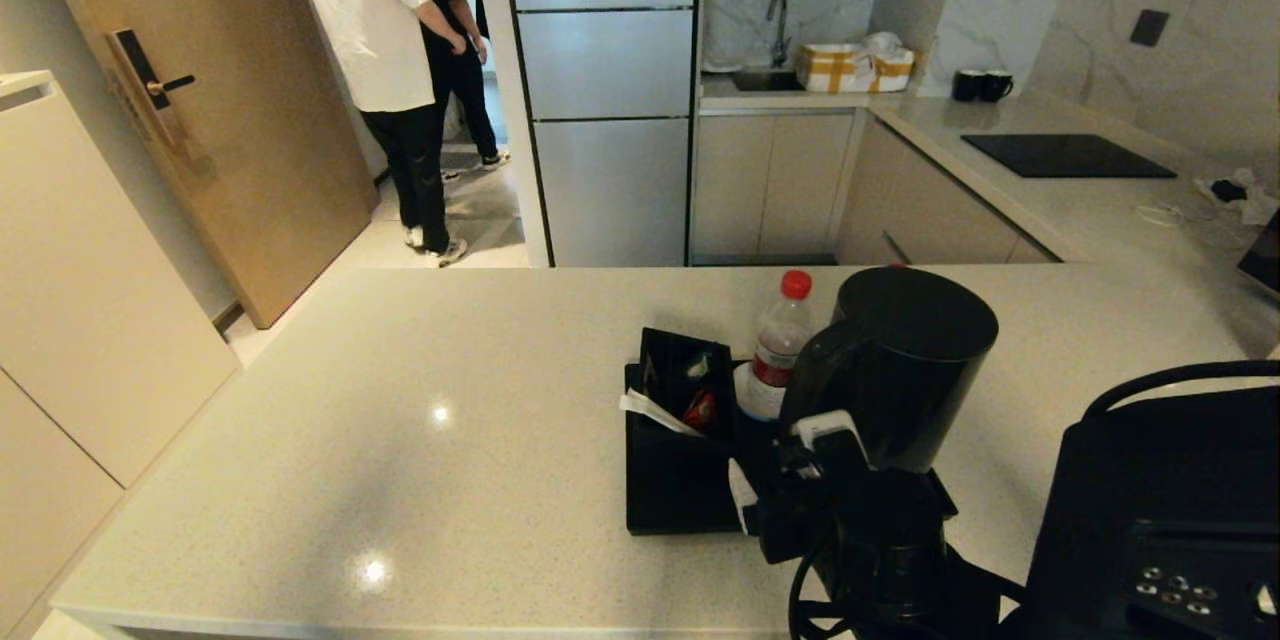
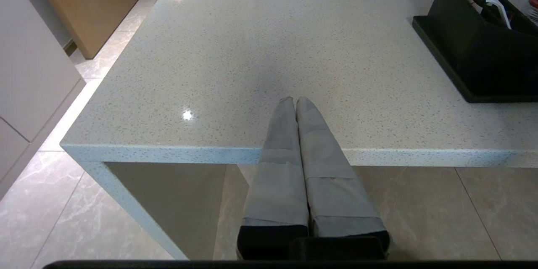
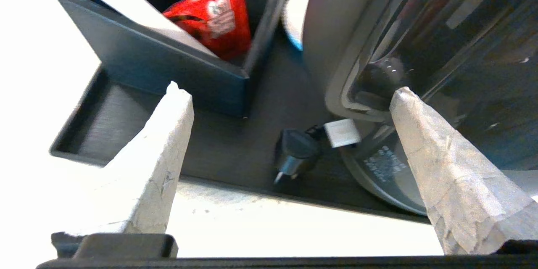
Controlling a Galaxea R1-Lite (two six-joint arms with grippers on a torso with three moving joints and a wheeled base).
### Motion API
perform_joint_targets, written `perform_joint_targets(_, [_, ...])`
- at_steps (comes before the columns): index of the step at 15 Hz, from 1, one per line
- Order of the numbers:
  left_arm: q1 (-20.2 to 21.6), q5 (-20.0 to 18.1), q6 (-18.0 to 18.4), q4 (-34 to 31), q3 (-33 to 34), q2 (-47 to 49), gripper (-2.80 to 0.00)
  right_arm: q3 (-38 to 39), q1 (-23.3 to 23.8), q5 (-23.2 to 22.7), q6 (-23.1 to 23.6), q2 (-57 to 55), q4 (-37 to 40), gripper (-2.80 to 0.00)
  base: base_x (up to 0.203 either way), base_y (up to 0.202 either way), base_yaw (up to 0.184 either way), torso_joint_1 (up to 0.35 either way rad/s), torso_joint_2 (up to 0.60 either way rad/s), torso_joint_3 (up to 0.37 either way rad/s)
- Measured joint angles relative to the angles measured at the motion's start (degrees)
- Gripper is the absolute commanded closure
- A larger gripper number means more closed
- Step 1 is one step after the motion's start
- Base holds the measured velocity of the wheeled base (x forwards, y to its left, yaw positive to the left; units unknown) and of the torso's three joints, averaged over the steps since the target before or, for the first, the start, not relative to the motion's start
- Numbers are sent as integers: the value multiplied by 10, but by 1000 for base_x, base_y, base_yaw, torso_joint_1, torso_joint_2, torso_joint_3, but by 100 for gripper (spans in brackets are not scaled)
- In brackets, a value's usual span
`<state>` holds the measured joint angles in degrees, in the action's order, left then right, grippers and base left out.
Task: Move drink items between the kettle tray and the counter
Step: Return the kettle to its original position
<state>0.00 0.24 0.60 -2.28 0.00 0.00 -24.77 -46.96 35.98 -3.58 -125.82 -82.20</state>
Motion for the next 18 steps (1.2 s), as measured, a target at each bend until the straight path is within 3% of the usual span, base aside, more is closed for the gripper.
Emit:
perform_joint_targets(4, [0,0,0,0,0,0,0,27,1,-13,-15,-1,-46,-280,0,0,0,0,0,0])
perform_joint_targets(13, [0,0,0,0,0,0,0,109,4,-24,-57,46,-50,-280,0,0,0,0,0,0])
perform_joint_targets(18, [0,0,0,0,0,0,0,151,4,-25,-58,114,-50,-280,0,0,0,0,0,0])
